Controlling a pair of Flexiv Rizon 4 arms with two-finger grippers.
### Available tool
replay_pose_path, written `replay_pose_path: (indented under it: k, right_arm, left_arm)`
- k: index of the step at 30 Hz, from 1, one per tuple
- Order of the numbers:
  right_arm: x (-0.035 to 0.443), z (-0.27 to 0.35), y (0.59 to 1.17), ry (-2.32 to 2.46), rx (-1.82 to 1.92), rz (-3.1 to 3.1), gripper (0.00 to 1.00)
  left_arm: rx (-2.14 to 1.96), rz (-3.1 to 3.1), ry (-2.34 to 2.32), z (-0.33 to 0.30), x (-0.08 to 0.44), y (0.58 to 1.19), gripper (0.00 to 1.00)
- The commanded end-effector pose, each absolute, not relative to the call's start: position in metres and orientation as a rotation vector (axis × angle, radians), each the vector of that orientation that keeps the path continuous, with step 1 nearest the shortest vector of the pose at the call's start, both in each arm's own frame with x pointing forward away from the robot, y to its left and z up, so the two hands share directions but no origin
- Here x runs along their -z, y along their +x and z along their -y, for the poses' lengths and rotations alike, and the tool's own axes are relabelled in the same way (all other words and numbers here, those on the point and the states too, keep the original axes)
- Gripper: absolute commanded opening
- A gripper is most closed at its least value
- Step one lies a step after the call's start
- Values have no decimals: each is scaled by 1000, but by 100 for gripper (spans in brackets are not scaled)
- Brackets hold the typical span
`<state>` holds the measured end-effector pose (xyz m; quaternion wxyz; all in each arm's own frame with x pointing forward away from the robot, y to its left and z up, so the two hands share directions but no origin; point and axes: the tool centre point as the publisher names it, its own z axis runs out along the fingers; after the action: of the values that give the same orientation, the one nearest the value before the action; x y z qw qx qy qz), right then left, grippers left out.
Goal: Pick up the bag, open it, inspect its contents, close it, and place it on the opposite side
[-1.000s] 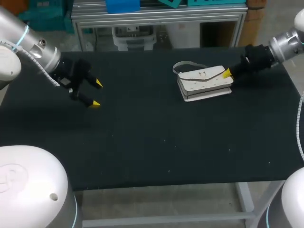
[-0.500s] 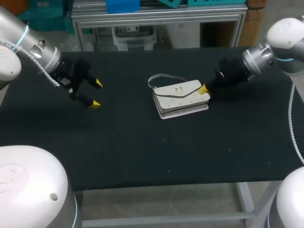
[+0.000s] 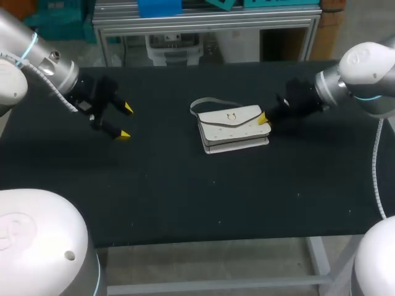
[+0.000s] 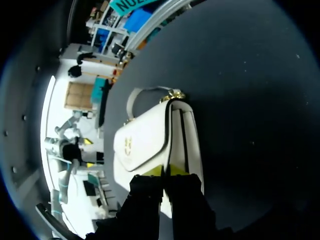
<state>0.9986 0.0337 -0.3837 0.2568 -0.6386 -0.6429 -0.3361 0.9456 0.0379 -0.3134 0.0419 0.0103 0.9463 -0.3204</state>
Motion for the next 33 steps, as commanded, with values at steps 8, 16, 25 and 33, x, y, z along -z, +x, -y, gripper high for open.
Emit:
replay_pose_path:
  k: [8, 16, 25, 33]
  right_arm:
    - [380, -56, 982, -1658, 1110, 1706, 0]
    - [371, -95, 957, -1603, 1132, 1677, 0]
    - [365, -137, 935, -1662, 1111, 1690, 0]
    - [379, -159, 925, -1687, 1114, 1637, 0]
  left_arm:
    - [982, -2895, 32, -38, 314, 946, 100]
    - [982, -2895, 32, -38, 314, 946, 100]
    - [982, -2895, 32, -38, 314, 946, 100]
    - [982, -2895, 32, -38, 314, 946, 100]
